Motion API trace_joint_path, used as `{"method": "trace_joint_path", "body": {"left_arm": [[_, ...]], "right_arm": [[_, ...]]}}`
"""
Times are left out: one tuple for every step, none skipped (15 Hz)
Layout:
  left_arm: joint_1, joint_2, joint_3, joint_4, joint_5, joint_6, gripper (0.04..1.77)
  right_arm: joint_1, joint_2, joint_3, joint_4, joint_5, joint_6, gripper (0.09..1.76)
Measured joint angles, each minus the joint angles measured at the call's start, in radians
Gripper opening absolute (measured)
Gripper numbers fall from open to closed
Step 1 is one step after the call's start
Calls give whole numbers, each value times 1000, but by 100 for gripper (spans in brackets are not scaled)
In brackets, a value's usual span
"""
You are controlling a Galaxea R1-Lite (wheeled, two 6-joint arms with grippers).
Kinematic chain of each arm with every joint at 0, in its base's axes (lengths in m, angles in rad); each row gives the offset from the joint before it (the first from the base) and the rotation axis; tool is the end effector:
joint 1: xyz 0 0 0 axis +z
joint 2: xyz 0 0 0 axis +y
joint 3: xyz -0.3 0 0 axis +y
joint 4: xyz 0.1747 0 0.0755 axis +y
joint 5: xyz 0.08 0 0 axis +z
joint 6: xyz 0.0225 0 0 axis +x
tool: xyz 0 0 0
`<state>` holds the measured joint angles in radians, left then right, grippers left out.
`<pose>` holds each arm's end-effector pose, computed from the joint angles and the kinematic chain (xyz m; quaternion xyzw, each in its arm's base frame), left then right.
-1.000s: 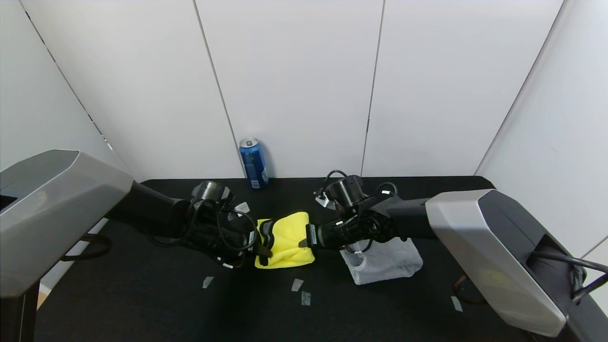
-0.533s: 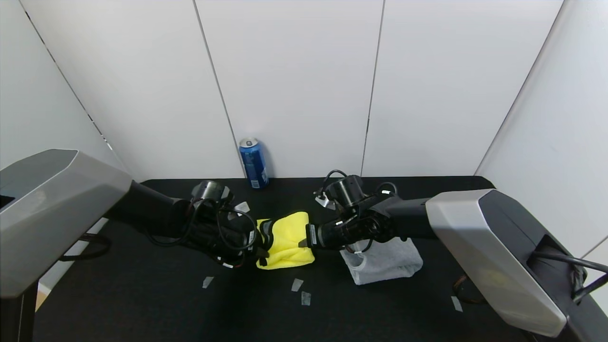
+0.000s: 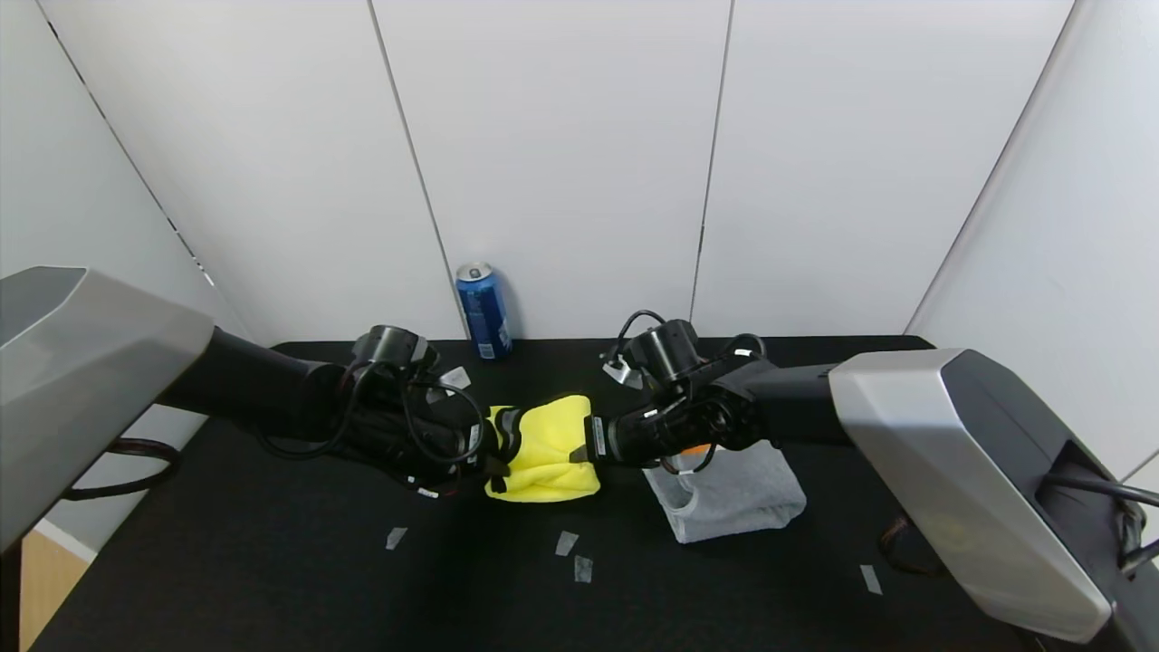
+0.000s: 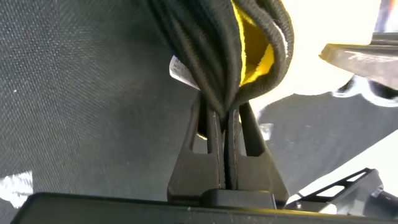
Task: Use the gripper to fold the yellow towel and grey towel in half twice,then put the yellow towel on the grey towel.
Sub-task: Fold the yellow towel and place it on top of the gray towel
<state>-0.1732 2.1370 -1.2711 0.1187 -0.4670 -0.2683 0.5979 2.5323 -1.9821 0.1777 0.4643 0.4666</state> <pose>0.3795 -0.0767 0.0857 -0.1804 0.5005 -0.2123 0.8197 0.4152 0.2949 0.0781 0.1632 0.4550 0.3784 0.7894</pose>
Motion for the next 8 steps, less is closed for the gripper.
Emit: {"method": "trace_joint_path", "body": {"left_arm": [[-2,-16,1,0,4,-5,13],[-4,-31,4,1,10,-9,13],[-10,-47,4,8,15,-14,13],[-16,-65,4,20,21,-18,13],[-25,-81,4,31,23,-20,13],[-33,-98,2,40,23,-20,13],[-43,-116,0,54,28,-20,13],[-53,-133,-3,67,37,-20,13]], "right_arm": [[-1,-11,0,14,0,0,12],[-3,-23,0,33,0,0,12],[-6,-34,1,47,1,0,12],[-9,-47,1,62,0,0,12],[-12,-61,1,83,0,-1,12],[-15,-75,2,104,-1,-2,12],[-18,-90,2,133,-1,-5,12],[-22,-107,4,157,-3,-7,12]]}}
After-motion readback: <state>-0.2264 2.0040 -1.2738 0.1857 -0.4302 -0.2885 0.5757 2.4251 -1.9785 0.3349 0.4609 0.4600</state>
